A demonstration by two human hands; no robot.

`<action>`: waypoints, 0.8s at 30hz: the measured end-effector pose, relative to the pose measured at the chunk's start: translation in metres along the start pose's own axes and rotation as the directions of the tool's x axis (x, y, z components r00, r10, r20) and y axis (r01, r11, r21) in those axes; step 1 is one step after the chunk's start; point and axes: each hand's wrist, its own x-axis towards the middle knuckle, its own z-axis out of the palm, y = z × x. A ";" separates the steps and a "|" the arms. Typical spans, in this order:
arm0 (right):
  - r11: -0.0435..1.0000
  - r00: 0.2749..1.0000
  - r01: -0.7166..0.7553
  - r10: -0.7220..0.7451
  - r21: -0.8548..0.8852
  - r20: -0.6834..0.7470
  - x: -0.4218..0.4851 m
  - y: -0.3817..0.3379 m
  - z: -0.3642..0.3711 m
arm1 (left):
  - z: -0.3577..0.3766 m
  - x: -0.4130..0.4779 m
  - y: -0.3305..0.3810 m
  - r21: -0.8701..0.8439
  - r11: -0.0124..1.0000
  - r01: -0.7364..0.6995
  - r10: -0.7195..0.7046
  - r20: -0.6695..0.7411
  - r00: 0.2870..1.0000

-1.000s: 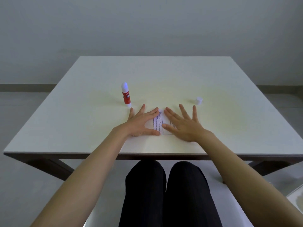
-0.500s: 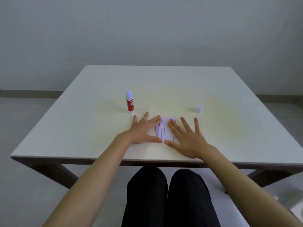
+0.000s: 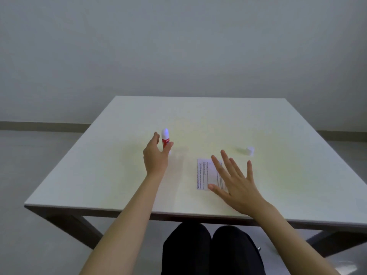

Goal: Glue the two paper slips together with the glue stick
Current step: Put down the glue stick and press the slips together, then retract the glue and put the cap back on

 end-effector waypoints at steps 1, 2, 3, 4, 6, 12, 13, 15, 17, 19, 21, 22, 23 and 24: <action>0.998 0.999 -0.018 0.020 0.055 -0.033 -0.001 -0.003 -0.002 | 0.004 0.001 0.000 -0.003 1.000 -0.008 0.007 -0.017 1.000; 0.994 0.997 -0.028 0.035 0.107 -0.063 -0.001 -0.007 -0.005 | 0.008 0.000 0.001 -0.010 1.000 -0.013 0.013 -0.042 0.999; 0.987 0.995 -0.029 0.043 0.158 -0.091 -0.002 -0.010 -0.008 | 0.011 -0.002 0.002 -0.026 1.000 -0.012 0.010 -0.062 0.998; 0.975 0.992 -0.022 0.049 0.219 -0.119 -0.003 -0.014 -0.011 | 0.013 -0.004 0.004 -0.043 0.999 0.000 -0.003 -0.077 0.997; 0.917 0.980 -0.006 0.085 0.400 -0.178 -0.002 -0.022 -0.016 | 0.015 -0.008 0.010 -0.089 0.996 0.029 -0.036 -0.073 0.997; -0.030 0.876 -0.396 0.287 0.918 0.387 0.031 -0.044 -0.032 | 0.009 -0.035 0.054 -0.486 0.867 0.107 0.036 0.275 0.961; -0.217 0.839 -0.476 0.180 0.852 0.514 0.035 -0.045 -0.035 | 0.008 -0.040 0.059 -0.524 0.845 0.107 0.073 0.312 0.947; -0.415 0.819 -0.511 0.028 0.752 0.573 0.040 -0.046 -0.035 | 0.006 -0.046 0.065 -0.554 0.825 0.110 0.105 0.342 0.934; -0.534 0.843 -0.467 -0.027 0.705 0.537 0.044 -0.048 -0.035 | 0.004 -0.048 0.068 -0.571 0.811 0.132 0.097 0.353 0.931; -0.597 0.867 -0.417 -0.036 0.685 0.496 0.043 -0.050 -0.037 | 0.002 -0.050 0.067 -0.577 0.801 0.158 0.085 0.370 0.925; -0.588 0.902 -0.336 0.024 0.736 0.431 0.043 -0.050 -0.037 | 0.002 -0.051 0.066 -0.575 0.802 0.162 0.079 0.371 0.925; -0.509 0.928 -0.252 0.115 0.823 0.355 0.042 -0.051 -0.035 | 0.003 -0.052 0.066 -0.579 0.798 0.165 0.069 0.361 0.930; -0.317 0.944 -0.142 0.240 0.938 0.224 0.041 -0.054 -0.032 | 0.004 -0.053 0.067 -0.583 0.794 0.171 0.056 0.350 0.935; 0.003 0.934 -0.028 0.356 1.000 0.025 0.038 -0.056 -0.028 | 0.005 -0.055 0.068 -0.585 0.792 0.176 0.044 0.343 0.938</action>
